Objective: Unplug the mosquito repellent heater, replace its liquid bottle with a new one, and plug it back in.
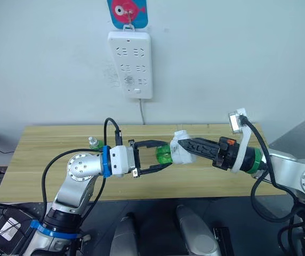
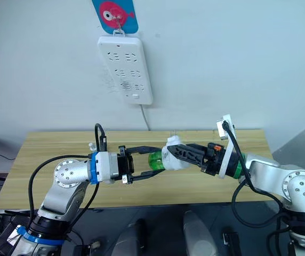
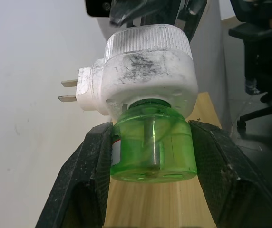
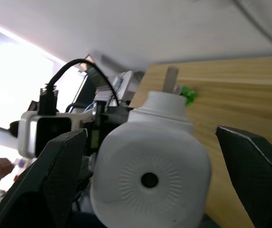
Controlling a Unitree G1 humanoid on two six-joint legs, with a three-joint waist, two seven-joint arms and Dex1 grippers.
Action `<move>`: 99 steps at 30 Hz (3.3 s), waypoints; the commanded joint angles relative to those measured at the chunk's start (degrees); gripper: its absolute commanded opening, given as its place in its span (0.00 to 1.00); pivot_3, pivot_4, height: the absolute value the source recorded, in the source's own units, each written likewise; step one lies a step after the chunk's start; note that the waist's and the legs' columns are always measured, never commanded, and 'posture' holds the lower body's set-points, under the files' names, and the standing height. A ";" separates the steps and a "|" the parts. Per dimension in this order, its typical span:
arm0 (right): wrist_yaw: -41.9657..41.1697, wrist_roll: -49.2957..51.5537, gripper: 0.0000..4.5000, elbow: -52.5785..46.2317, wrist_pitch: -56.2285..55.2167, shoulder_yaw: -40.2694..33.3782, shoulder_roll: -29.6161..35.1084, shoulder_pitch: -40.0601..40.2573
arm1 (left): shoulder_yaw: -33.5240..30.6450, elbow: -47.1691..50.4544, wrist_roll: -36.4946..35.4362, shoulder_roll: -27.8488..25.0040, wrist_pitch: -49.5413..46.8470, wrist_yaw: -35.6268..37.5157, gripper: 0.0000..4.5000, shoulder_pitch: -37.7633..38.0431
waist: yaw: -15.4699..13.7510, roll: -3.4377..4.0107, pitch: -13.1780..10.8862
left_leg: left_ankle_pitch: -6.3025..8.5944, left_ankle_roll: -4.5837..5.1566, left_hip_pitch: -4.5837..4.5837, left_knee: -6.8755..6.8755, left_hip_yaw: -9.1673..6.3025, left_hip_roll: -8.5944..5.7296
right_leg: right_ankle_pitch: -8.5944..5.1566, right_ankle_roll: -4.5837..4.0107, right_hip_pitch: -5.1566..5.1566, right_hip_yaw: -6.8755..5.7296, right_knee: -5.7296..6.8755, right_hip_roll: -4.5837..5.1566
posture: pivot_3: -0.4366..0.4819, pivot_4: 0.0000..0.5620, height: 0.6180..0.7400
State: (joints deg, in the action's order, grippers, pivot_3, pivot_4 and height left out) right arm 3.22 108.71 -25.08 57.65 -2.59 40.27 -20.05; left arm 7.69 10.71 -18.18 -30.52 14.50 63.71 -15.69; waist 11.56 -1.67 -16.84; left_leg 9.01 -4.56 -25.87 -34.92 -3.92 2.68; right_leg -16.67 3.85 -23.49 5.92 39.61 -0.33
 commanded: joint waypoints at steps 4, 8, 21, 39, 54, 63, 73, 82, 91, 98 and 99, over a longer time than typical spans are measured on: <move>-4.82 4.21 1.00 -1.00 0.97 2.23 3.36 -0.96 | 0.54 -0.13 -1.72 0.08 2.05 2.85 0.48 -1.16 | -0.49 0.00 0.00 | 0.00 0.00 -0.02 0.00 0.01 0.00 | 0.00 0.00 0.01 0.00 -0.07 0.00 | 0.19 0.45 1.00; -4.42 3.54 1.00 -1.08 0.17 3.63 3.64 -1.43 | 0.85 -0.53 -1.53 0.10 2.23 3.60 0.48 -1.17 | -0.45 0.00 0.00 | 0.00 0.00 -0.02 0.00 0.01 0.00 | 0.00 0.00 0.01 0.00 -0.08 0.00 | 0.19 0.45 1.00; -5.68 4.28 0.71 -2.48 0.22 6.33 4.86 -0.22 | 1.67 -2.63 -0.91 0.61 4.06 4.95 0.48 -2.52 | -0.47 0.00 0.00 | 0.00 0.00 -0.02 0.00 0.01 0.01 | 0.00 0.01 0.01 0.00 -0.08 -0.01 | 0.18 0.46 1.00; -12.63 4.09 1.00 -2.44 2.73 6.23 9.60 2.04 | 1.79 -4.37 -0.68 -0.61 7.50 7.55 0.48 -3.29 | -0.53 0.00 0.00 | 0.00 0.00 -0.02 -0.01 0.01 0.02 | -0.01 0.02 0.01 0.01 -0.09 -0.01 | 0.18 0.48 1.00; -11.50 2.06 1.00 -0.70 0.53 6.46 5.86 1.87 | 3.15 -2.24 -1.68 -1.34 6.13 8.84 0.48 -4.38 | -0.52 0.00 0.00 | 0.00 0.00 -0.02 -0.01 0.01 0.02 | -0.01 0.03 0.01 0.01 -0.09 -0.02 | 0.18 0.48 1.00; -13.30 0.40 1.00 0.54 1.13 5.62 4.90 1.87 | 3.45 -0.87 -2.39 -1.63 5.19 9.21 0.48 -3.80 | -0.52 0.00 0.00 | 0.00 0.00 -0.02 -0.01 0.01 0.02 | -0.01 0.02 0.01 0.01 -0.09 -0.02 | 0.19 0.48 1.00; -14.16 0.36 0.75 0.06 1.55 5.86 4.69 2.14 | 3.35 -0.46 -2.31 -1.44 4.43 8.29 0.48 -3.66 | -0.53 0.00 0.00 | 0.00 0.00 -0.02 -0.01 0.01 0.02 | -0.01 0.03 0.02 0.02 -0.09 -0.02 | 0.19 0.48 1.00; -15.74 0.41 0.74 -0.62 2.30 5.55 4.95 2.22 | 4.05 6.39 -26.85 -10.86 -48.13 3.62 0.48 -10.81 | -0.45 -0.01 -0.03 | 0.00 0.00 -0.02 -0.01 -0.06 0.04 | -0.02 0.04 0.01 -0.02 -0.02 -0.05 | 0.19 0.48 1.00; -15.02 1.39 0.71 -0.84 0.97 5.40 4.72 2.39 | 2.88 3.47 -24.58 -11.07 -50.44 5.66 0.48 -13.93 | -0.60 -0.01 -0.03 | 0.01 0.01 -0.01 0.02 -0.09 0.04 | -0.02 0.04 0.00 -0.09 -0.06 -0.08 | 0.19 0.48 1.00; -13.50 2.66 0.69 -0.53 -0.33 4.85 4.90 3.43 | 1.50 1.19 -12.01 -7.62 -28.87 5.43 0.82 -8.48 | -0.73 -0.01 -0.03 | 0.01 0.01 0.00 0.02 -0.02 0.04 | -0.02 0.03 0.01 -0.01 -0.11 -0.07 | 0.19 0.48 1.00; -13.10 2.69 0.68 -0.47 -0.69 4.60 4.92 3.78 | 0.70 1.11 -11.14 -7.24 -26.45 5.15 0.82 -7.25 | -0.77 -0.01 -0.03 | 0.01 0.01 -0.01 0.02 -0.03 0.05 | -0.01 0.02 0.00 -0.01 -0.11 -0.07 | 0.19 0.48 1.00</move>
State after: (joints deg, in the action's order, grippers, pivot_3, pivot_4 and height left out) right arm -9.40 107.99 -23.07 57.27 3.33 45.12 -16.69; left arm 11.22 12.23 -32.29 -38.28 -17.72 69.85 -24.03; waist 10.79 -1.68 -16.87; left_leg 9.02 -4.55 -25.88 -34.90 -3.94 2.72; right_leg -16.68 3.87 -23.49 5.91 39.50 -0.39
